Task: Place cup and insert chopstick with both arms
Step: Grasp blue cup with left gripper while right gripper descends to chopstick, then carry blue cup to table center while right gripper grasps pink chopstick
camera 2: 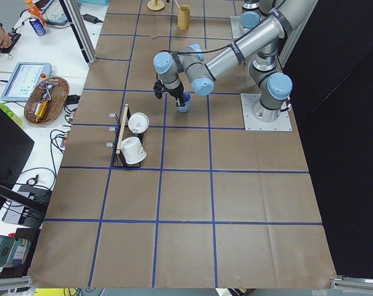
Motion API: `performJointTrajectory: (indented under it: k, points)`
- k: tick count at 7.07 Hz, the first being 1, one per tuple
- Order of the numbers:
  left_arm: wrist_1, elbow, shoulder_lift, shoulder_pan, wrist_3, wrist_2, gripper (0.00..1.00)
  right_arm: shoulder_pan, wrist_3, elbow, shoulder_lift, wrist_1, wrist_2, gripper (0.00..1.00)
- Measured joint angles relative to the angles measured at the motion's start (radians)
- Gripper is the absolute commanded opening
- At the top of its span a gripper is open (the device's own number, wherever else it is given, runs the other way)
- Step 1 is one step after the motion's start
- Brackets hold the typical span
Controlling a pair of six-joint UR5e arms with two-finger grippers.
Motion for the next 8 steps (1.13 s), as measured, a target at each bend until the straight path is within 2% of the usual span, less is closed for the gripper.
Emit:
performJointTrajectory:
  k: [3,5,8]
  points:
    - [-0.047,0.044,0.041,-0.018,-0.036,-0.019,0.0,-0.006,-0.058,0.002,-0.001,0.004,-0.018,0.71]
    - [-0.049,0.093,0.045,-0.098,-0.125,-0.095,0.0,-0.011,-0.082,0.004,0.0,0.005,-0.03,0.54]
    - [-0.028,0.286,-0.061,-0.353,-0.38,-0.129,0.0,-0.012,-0.087,0.006,-0.019,0.008,-0.033,0.23]
